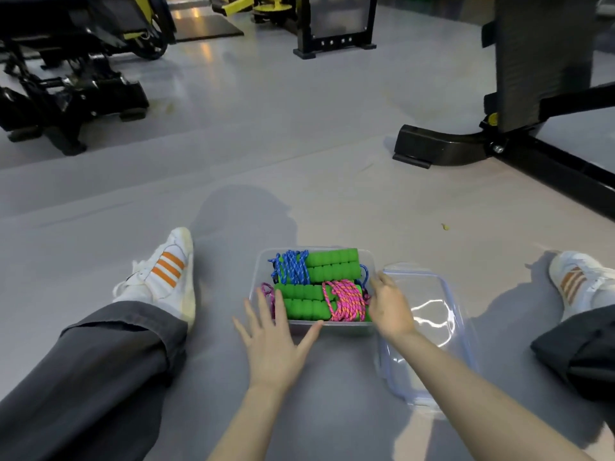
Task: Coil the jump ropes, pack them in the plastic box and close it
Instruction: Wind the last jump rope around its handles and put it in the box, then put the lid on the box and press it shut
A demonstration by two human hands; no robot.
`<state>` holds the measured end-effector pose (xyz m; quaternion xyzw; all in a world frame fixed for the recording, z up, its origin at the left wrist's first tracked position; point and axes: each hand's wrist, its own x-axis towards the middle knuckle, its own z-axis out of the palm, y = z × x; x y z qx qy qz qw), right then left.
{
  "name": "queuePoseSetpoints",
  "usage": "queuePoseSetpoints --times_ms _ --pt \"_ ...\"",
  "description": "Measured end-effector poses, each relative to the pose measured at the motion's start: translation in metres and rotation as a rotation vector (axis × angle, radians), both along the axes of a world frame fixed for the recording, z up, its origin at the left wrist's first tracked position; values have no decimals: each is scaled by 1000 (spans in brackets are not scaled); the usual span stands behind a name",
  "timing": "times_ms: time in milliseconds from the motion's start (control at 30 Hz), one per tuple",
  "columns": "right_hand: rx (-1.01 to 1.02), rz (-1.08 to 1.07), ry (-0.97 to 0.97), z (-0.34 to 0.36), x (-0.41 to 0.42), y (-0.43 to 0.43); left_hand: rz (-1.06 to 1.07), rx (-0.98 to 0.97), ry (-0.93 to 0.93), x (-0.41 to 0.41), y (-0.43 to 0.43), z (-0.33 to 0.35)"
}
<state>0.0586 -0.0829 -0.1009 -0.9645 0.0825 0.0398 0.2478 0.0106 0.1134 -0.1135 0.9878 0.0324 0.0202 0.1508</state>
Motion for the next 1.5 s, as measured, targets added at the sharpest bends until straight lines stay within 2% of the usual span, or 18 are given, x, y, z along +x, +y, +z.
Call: queuePoseSetpoints --times_ms 100,200,367,467,533,633,700,833,933,1067,1167,1300,1500 --pt "-3 -19 2 1 -17 -27 -226 3 -49 0 -30 2" --pt "77 13 -10 5 -31 -49 -431 54 -55 -7 -61 -4" --pt "153 33 35 3 -52 -79 -445 148 -53 -5 -71 -13" --pt "17 82 127 -12 -71 -101 -528 129 -206 -13 -80 -10" --pt "-93 104 196 -18 -83 -116 -721 93 -263 -31 -102 -9" --pt "-112 20 241 -24 -101 -145 -953 126 -119 -68 -155 -24" --pt "-97 -59 258 -29 -111 -163 -938 172 25 -79 -186 -42" --pt "-91 -74 336 -33 -123 -184 -751 151 52 -75 -211 -73" --pt "-15 -135 276 -38 -119 -186 -769 145 42 -70 -211 -75" --pt "130 -353 74 -45 -104 -184 -801 163 76 -72 -210 -77" --pt "319 -569 22 -39 -98 -189 -799 186 109 -72 -209 -76" --pt "563 -825 -58 -34 -98 -193 -839 199 34 -75 -208 -78" --pt "825 -810 -88 -2 -98 -198 -941 237 -115 -77 -224 -55"
